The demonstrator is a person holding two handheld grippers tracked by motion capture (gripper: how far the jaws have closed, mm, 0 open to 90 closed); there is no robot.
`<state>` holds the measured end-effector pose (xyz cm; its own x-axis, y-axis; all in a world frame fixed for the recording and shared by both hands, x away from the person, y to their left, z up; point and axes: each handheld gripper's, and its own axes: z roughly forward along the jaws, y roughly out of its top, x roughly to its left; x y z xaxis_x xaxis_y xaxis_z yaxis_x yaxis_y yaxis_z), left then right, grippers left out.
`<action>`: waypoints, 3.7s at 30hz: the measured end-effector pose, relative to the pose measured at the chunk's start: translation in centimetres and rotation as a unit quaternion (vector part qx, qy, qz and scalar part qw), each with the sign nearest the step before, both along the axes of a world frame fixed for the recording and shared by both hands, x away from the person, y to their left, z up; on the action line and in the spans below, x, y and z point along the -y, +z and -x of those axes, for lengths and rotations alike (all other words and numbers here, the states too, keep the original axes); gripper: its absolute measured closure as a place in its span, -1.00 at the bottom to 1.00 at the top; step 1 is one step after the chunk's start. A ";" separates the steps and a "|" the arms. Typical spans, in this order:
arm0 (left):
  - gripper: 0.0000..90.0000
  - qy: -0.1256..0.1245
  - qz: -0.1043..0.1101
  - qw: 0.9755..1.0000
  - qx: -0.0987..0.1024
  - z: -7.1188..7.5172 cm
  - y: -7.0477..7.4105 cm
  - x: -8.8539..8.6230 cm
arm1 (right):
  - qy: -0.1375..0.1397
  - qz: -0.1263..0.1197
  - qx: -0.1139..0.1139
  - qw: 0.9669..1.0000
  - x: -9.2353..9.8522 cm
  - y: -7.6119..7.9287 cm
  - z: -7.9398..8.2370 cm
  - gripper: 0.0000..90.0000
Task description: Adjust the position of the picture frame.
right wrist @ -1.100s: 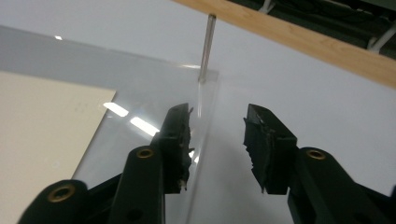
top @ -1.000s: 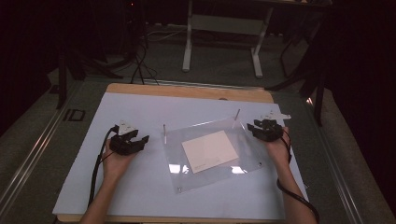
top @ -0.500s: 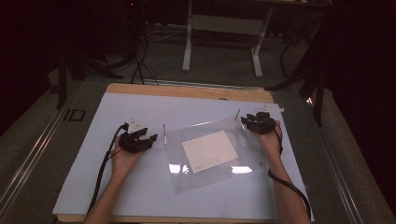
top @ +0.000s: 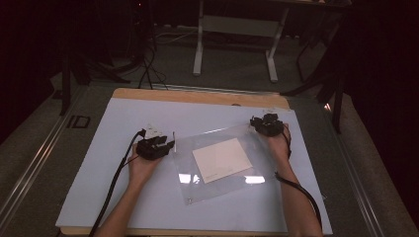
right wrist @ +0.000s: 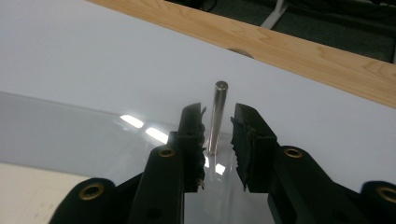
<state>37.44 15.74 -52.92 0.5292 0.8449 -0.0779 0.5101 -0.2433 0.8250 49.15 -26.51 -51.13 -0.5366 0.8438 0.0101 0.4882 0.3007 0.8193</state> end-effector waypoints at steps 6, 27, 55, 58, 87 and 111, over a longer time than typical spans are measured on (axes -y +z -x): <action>0.58 -0.002 -0.005 1.000 0.002 -0.3 -0.4 0.7 | 0.003 0.008 -0.007 1.000 -1.1 -0.4 -1.0 0.67; 0.77 0.024 0.003 1.000 -0.007 -1.7 -1.0 1.9 | -0.003 0.034 -0.035 0.999 -1.6 -1.9 -2.0 0.86; 0.87 0.061 0.031 0.997 -0.025 -2.1 -0.7 1.6 | -0.004 -0.009 -0.068 0.998 -1.0 -1.2 -1.9 0.88; 0.86 0.057 0.033 0.998 -0.023 -2.0 -0.3 1.4 | -0.001 -0.015 -0.071 0.997 -0.9 -0.7 -1.7 0.87; 0.83 0.063 0.044 0.995 -0.059 -4.0 1.4 -1.9 | 0.016 -0.027 -0.092 0.995 -2.3 1.2 4.1 0.82; 0.83 0.082 0.036 0.994 -0.067 -4.9 -0.1 -1.6 | 0.016 -0.047 -0.104 0.993 -2.1 -1.6 3.7 0.81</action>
